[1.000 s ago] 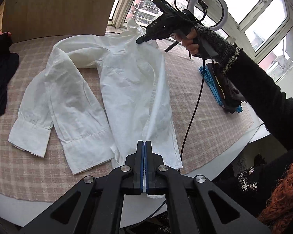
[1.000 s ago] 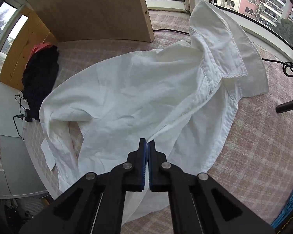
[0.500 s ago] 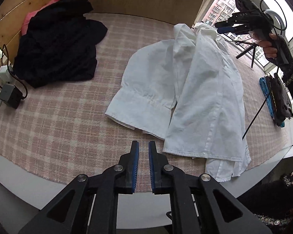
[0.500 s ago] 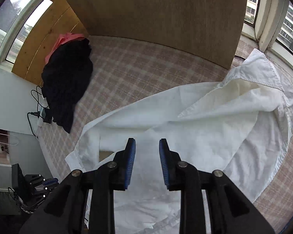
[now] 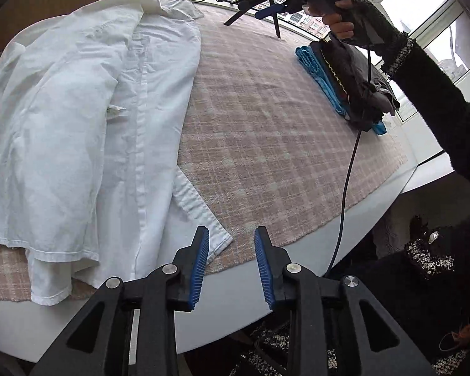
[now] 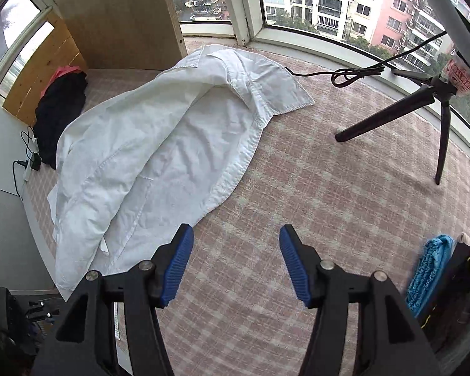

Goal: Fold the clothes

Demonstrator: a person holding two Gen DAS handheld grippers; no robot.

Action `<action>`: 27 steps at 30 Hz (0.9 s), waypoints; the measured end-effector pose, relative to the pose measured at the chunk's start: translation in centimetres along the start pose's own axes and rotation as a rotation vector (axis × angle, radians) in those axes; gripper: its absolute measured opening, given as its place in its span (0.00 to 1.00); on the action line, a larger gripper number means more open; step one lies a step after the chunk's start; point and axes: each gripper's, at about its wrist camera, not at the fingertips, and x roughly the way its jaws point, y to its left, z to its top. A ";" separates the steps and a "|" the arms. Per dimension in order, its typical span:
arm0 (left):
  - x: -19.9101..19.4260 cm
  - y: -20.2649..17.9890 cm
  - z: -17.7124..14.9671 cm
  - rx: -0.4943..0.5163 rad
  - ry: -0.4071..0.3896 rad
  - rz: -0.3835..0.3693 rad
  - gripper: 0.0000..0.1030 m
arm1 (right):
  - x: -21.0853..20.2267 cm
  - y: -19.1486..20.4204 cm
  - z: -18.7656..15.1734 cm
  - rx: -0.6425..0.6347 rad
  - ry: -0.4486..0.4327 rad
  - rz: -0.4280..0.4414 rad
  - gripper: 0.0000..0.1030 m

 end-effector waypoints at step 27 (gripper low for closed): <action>0.4 -0.5 0.4 -0.213 -0.004 0.211 0.53 | 10.6 -4.2 8.2 0.034 -0.022 0.221 0.12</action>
